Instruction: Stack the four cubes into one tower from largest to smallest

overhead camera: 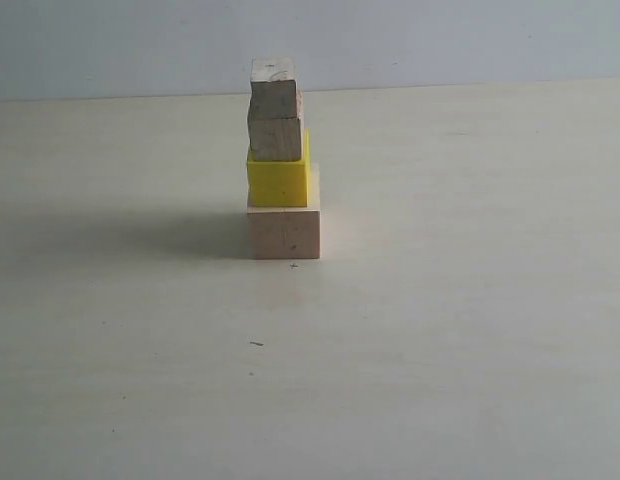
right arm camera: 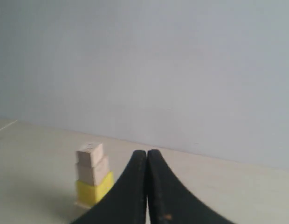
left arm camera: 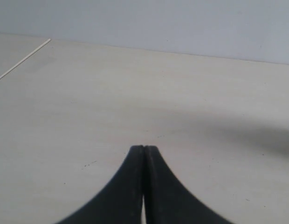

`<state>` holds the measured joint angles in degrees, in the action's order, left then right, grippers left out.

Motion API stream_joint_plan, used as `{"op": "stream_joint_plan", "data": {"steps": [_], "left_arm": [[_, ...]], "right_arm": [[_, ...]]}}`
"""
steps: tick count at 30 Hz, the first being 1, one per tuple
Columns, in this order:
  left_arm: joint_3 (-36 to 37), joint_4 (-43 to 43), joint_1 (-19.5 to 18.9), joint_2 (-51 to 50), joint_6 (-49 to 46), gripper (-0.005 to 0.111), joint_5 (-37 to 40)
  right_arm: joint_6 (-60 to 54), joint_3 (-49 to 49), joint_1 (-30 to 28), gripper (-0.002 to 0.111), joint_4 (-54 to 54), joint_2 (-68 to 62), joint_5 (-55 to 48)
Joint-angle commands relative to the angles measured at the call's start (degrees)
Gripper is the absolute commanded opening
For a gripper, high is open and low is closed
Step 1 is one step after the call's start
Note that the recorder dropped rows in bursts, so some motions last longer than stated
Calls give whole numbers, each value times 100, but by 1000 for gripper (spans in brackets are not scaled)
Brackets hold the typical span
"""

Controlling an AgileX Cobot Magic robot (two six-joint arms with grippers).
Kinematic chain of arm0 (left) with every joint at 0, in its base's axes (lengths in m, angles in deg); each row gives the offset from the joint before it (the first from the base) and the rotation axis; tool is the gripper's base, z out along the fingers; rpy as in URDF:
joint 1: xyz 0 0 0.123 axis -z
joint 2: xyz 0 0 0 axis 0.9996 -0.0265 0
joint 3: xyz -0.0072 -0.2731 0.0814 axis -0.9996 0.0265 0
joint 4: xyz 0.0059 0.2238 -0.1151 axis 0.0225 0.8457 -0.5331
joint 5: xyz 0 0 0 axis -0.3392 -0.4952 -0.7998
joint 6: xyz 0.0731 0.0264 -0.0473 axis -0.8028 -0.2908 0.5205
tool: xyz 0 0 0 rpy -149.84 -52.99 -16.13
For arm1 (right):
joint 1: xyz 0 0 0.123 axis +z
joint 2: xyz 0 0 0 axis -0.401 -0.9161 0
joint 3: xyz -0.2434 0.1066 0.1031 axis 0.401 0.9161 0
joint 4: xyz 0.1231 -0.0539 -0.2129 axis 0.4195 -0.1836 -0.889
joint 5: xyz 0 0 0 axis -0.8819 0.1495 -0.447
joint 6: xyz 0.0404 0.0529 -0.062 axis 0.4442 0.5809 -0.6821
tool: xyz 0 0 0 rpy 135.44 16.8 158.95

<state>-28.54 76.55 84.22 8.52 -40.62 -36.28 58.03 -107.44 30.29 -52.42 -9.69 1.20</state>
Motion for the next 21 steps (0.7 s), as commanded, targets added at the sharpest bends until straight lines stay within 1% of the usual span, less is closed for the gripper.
{"op": "stream_joint_plan", "data": {"steps": [1,5,9,12,17,21], "left_arm": [[14,-26,39,29,-21,0,-50],[14,-15,26,29,-22,0,-50],[14,-15,26,29,-22,0,-50],[14,-15,26,29,-22,0,-50],[14,-15,26,29,-22,0,-50],[14,-15,26,29,-22,0,-50]], "right_arm": [[-88,1144,-870,0,-476,730,1432],[-88,2789,-939,0,-490,1383,2361],[-38,3966,-939,0,-420,1513,2993],[-38,4255,-939,0,-422,1513,3209],[-38,4467,-939,0,-406,1513,3226],[3,4613,-939,0,-763,1709,3185]]}}
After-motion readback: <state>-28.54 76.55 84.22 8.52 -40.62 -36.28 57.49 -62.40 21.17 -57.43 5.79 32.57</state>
